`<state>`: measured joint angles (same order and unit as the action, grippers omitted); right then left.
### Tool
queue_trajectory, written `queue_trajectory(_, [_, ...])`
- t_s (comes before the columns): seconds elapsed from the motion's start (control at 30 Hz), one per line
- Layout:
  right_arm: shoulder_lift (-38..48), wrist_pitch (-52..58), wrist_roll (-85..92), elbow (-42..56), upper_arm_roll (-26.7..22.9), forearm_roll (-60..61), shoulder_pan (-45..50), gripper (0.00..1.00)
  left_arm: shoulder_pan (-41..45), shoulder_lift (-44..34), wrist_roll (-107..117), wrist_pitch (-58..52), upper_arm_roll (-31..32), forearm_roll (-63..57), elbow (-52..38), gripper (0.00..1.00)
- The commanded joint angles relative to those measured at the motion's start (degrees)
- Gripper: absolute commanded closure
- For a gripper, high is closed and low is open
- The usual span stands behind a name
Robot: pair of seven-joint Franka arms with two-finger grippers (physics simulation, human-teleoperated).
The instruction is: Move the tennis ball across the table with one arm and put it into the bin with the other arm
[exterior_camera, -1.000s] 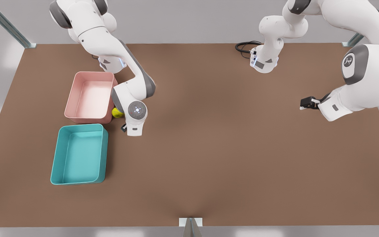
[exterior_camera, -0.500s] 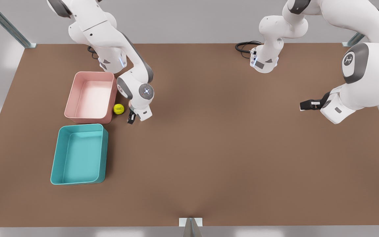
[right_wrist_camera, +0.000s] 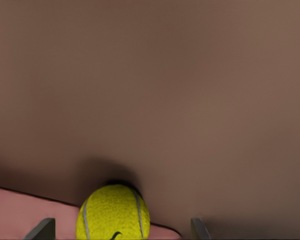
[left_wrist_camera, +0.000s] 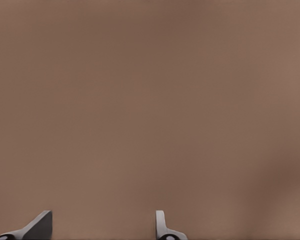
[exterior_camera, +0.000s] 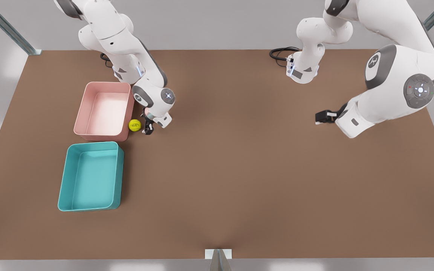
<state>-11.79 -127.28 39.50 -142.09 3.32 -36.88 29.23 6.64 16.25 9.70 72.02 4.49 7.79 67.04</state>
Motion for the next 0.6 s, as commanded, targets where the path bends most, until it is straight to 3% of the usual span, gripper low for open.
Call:
queue_trajectory(0.0, [-0.1,-4.0,-3.5,-0.9,-1.2,-2.8,-0.2,0.00,0.5,-0.1,7.3,0.4,0.8,-2.1,-1.8,0.00])
queue_trajectory(0.57, [-1.5,-3.4,-6.0,-2.5,-0.7,-3.2,-0.1,0.00,2.1,2.9,7.4,5.4,1.2,-2.5,-2.1,0.00])
